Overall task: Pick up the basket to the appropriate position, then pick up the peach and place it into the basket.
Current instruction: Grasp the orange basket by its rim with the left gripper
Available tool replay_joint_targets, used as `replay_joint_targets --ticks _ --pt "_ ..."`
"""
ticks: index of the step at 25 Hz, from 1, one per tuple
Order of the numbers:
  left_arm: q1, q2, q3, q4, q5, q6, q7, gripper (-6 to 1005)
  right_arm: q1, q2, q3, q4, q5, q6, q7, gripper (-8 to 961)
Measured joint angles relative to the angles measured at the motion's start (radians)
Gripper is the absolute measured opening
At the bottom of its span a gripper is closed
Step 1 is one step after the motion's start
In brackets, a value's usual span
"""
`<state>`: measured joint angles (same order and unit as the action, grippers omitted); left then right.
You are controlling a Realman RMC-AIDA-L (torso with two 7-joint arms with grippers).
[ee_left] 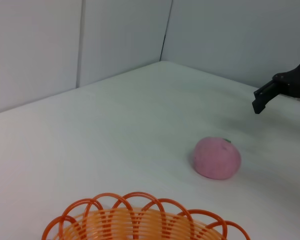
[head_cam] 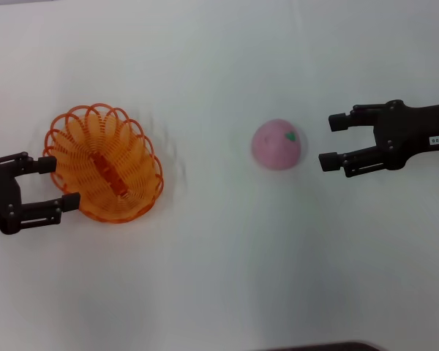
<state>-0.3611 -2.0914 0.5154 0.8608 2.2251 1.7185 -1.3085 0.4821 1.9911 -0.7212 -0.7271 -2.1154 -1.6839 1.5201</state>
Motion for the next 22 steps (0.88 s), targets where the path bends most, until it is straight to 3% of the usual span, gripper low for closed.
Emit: replay_joint_targets --ticks 16,22 --pt "-0.005 0.001 -0.001 0.012 -0.005 0.0 -0.027 791 0.006 0.001 -0.001 0.001 0.0 0.011 -0.002 944" --pt "-0.055 -0.009 -0.002 0.167 -0.005 0.001 -0.286 792 0.006 0.005 -0.001 0.0 0.0 0.012 -0.002 945"
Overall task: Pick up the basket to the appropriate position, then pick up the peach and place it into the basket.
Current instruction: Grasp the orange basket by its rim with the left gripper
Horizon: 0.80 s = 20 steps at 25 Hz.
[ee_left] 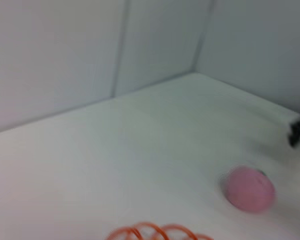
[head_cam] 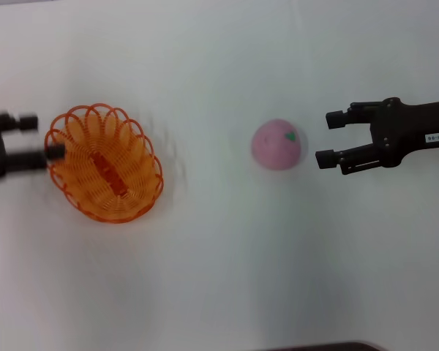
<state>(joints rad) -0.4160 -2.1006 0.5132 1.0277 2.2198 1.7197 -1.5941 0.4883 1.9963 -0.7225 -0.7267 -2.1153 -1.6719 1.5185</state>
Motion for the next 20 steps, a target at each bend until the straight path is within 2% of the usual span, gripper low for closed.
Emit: replay_joint_targets --ticks 3,7,11,16,20 --pt "-0.05 0.005 0.023 0.084 0.018 -0.009 -0.157 792 0.004 0.004 0.0 0.0 0.0 0.0 0.0 945" --pt "-0.135 0.033 0.089 0.168 0.092 -0.013 -0.345 791 0.009 0.009 0.007 0.0 0.002 0.009 -0.001 944" --pt "-0.203 0.051 0.175 0.221 0.196 -0.021 -0.49 792 0.01 0.018 0.022 -0.001 0.008 0.026 -0.008 944" --pt "-0.298 0.053 0.268 0.257 0.366 -0.034 -0.617 792 0.009 0.029 0.026 -0.001 0.008 0.028 -0.034 944" --pt "-0.376 0.054 0.35 0.215 0.497 -0.043 -0.649 788 0.009 0.03 0.026 -0.001 0.007 0.028 -0.038 943"
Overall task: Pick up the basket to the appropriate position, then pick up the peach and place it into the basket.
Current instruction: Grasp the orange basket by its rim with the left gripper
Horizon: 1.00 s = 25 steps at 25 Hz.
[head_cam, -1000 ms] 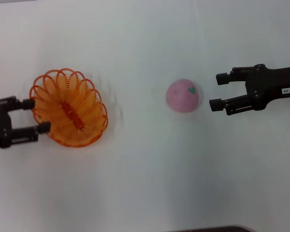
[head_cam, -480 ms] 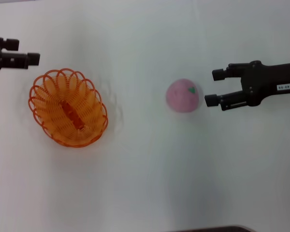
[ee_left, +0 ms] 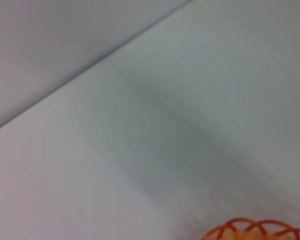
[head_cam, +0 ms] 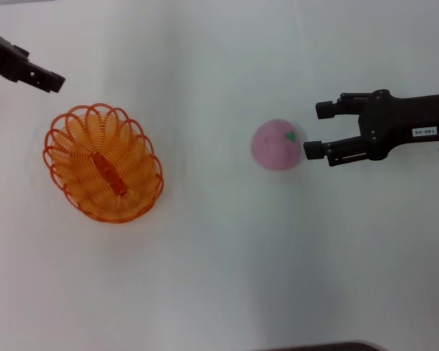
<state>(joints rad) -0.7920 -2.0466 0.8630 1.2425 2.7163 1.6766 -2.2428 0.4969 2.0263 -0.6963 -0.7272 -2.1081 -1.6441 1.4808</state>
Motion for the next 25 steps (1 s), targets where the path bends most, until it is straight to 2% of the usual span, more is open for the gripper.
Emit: replay_joint_targets --ticks 5,8,14,16,25 --pt "-0.101 0.006 0.02 -0.163 0.101 -0.031 -0.013 771 0.001 0.001 0.0 0.0 0.0 0.0 -0.012 943" --pt "-0.13 0.009 0.027 -0.236 0.125 -0.067 -0.015 762 0.001 0.004 0.0 0.0 0.001 0.0 -0.016 943" --pt "-0.145 0.009 0.064 -0.356 0.137 -0.152 -0.016 737 -0.001 0.008 -0.002 0.003 0.0 -0.007 -0.017 942" --pt "-0.143 0.01 0.09 -0.409 0.139 -0.221 -0.017 729 -0.003 0.009 -0.003 0.003 0.001 -0.009 -0.017 942" --pt "-0.14 0.013 0.095 -0.486 0.14 -0.335 -0.01 720 -0.007 0.018 -0.002 0.002 -0.001 -0.009 -0.017 941"
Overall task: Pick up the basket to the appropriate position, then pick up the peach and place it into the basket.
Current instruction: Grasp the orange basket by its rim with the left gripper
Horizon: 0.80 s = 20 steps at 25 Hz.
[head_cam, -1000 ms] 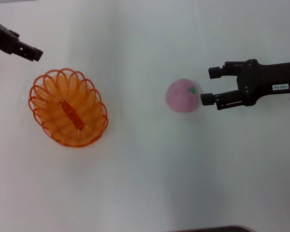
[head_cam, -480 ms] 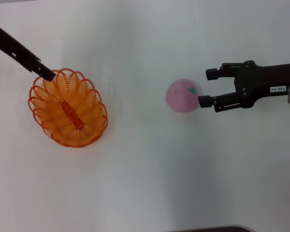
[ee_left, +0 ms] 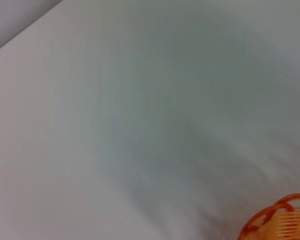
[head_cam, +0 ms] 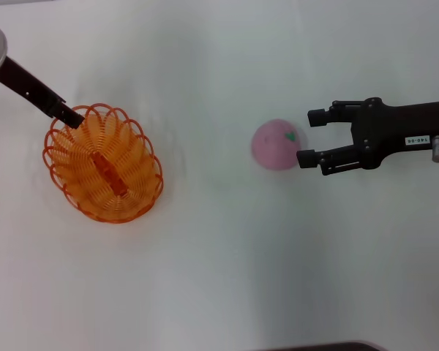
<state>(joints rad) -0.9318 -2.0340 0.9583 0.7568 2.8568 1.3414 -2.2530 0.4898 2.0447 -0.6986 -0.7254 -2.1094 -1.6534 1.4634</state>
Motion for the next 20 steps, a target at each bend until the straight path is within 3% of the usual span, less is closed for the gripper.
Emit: replay_joint_targets --ticks 4,9,15,20 --pt "0.002 0.001 0.002 -0.029 0.0 -0.018 0.003 716 0.0 0.0 0.001 0.0 0.002 0.002 0.0 941" --pt "0.0 0.001 0.013 -0.062 0.001 -0.037 0.015 641 0.008 0.0 0.001 0.0 0.002 0.006 0.0 941" --pt "-0.007 -0.006 0.024 -0.062 -0.004 -0.039 0.028 425 0.011 -0.001 0.002 0.0 0.004 0.011 -0.001 940" --pt "-0.013 -0.01 0.024 -0.073 -0.008 -0.038 0.057 312 0.012 -0.001 0.002 0.001 0.004 0.02 -0.002 940"
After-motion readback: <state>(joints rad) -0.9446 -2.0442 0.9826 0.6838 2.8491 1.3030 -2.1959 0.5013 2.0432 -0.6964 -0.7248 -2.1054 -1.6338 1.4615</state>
